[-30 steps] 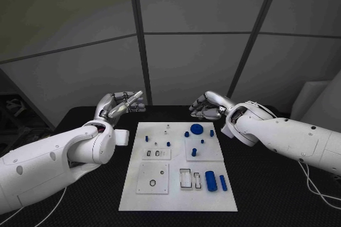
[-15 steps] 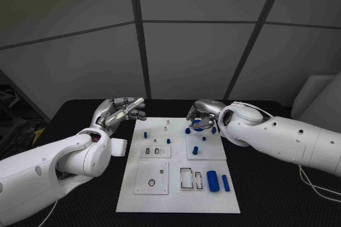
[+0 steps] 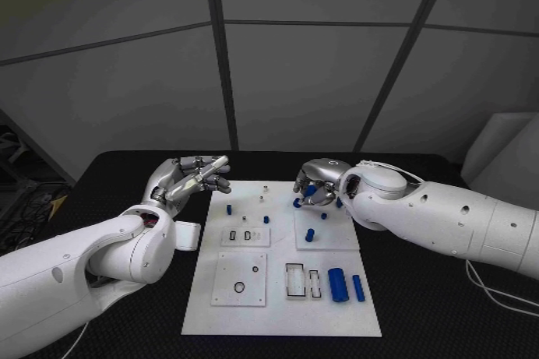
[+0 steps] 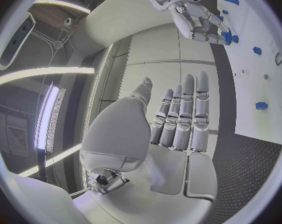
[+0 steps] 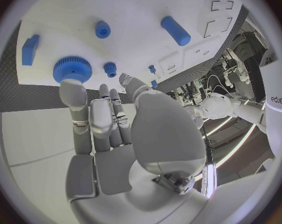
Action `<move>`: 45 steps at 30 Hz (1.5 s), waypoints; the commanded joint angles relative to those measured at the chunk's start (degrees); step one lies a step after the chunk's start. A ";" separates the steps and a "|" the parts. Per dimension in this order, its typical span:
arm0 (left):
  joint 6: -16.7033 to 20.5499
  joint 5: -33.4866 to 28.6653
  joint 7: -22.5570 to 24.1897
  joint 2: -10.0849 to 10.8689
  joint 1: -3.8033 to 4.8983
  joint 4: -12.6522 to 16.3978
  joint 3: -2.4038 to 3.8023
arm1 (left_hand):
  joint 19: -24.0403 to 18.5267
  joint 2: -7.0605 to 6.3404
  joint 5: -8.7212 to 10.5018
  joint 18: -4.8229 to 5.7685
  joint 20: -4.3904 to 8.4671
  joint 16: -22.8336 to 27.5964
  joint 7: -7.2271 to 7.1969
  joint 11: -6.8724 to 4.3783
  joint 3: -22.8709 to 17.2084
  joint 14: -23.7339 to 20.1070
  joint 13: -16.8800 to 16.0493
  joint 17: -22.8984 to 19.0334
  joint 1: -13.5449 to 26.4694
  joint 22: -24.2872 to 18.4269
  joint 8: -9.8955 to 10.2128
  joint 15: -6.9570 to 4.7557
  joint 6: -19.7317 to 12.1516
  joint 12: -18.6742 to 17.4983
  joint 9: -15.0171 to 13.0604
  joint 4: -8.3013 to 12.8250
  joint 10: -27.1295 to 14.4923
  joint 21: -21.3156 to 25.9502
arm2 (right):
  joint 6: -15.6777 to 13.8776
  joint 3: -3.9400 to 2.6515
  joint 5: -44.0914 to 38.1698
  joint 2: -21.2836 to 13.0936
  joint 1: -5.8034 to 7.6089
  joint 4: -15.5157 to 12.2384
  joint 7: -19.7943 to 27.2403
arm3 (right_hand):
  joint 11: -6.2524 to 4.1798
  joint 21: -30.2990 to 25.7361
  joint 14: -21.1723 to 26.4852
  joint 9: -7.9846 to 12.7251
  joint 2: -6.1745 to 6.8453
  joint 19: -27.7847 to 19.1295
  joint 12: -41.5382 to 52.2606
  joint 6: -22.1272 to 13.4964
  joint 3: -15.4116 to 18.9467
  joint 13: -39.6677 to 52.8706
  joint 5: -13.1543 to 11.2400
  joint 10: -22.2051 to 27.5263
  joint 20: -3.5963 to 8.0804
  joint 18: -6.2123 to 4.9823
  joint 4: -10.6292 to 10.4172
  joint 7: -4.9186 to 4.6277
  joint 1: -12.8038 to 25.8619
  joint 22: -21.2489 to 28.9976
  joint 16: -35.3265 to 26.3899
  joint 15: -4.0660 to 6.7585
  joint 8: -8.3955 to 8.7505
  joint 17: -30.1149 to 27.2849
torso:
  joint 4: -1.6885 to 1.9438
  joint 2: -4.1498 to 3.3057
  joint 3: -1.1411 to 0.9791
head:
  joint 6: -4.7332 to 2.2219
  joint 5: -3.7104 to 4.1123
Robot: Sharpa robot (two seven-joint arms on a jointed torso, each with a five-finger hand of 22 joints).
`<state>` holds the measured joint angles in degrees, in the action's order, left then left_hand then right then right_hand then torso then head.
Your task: Assemble the parts on the task board
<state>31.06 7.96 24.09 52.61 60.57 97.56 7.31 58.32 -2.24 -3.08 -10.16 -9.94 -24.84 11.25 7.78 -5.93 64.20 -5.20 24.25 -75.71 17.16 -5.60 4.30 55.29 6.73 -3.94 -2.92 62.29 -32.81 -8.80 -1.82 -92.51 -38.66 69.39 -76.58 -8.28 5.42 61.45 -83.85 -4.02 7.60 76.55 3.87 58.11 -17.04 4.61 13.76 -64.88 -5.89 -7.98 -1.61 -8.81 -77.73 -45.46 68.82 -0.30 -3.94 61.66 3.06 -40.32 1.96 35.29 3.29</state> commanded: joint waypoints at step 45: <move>-1.41 0.62 0.04 0.06 0.01 -0.57 0.07 | -0.91 0.57 0.10 -0.10 -0.11 -1.08 0.04 0.18 0.24 -1.00 -0.12 0.81 0.57 0.61 0.57 0.11 0.44 -0.63 0.06 0.46 0.19 -0.90 | 4.77 0.06 -1.12 3.52 0.12 4.51 -0.37 | -0.74 13.35 -2.91 -0.48 -0.65 3.14 0.59 3.18 -5.35 0.17 1.90 -2.84 0.07 2.89 -0.43 0.53 -2.06 -16.93 7.47 0.39 -0.75 7.27 | 0.24 -1.20 0.13 | 1.04 -0.16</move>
<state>30.41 8.07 23.98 52.64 60.54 96.96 7.32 57.72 -2.01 -3.07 -10.16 -10.15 -25.65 11.25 7.81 -5.77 63.58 -5.24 25.01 -75.48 17.71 -5.37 4.51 55.29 6.21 -3.95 -2.76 62.26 -33.41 -4.59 -1.83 -93.54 -35.21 69.48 -72.22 -8.92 4.71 74.55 -83.85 -4.42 6.86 79.47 4.36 60.87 -22.02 4.84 15.43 -67.27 -5.84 -6.21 -2.15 -8.29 -79.30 -62.31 75.99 -0.30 -4.43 68.85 3.24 -41.47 2.07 36.31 3.12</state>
